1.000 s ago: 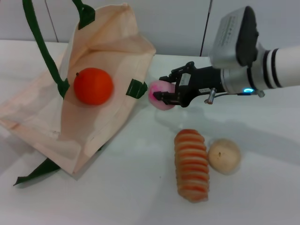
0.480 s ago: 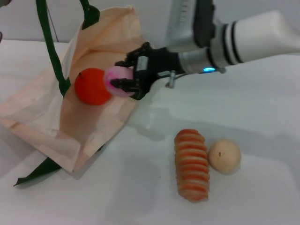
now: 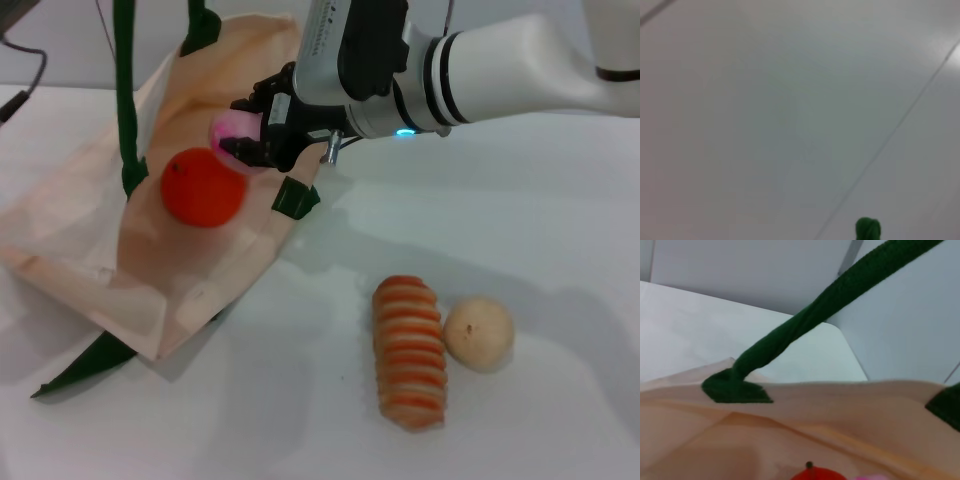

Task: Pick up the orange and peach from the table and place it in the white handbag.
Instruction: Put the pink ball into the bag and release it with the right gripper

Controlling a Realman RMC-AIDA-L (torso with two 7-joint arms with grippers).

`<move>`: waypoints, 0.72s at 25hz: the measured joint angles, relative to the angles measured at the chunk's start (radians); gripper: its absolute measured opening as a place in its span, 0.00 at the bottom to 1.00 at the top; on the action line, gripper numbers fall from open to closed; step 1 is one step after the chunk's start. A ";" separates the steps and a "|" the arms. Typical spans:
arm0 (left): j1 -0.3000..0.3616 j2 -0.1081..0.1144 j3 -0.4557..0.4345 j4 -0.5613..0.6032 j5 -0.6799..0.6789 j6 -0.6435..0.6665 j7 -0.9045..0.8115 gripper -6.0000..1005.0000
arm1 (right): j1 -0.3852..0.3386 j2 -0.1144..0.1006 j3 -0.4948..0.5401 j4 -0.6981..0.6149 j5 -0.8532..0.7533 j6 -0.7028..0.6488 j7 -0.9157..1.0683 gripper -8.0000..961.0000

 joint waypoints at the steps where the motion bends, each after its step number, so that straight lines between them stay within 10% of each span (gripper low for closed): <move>1: -0.007 0.000 0.006 -0.008 0.000 -0.004 0.000 0.13 | 0.000 0.000 0.004 0.001 0.000 0.007 -0.001 0.45; 18: -0.119 -0.035 0.105 -0.029 0.014 0.000 -0.002 0.13 | 0.008 0.005 0.068 0.025 -0.001 0.178 -0.043 0.44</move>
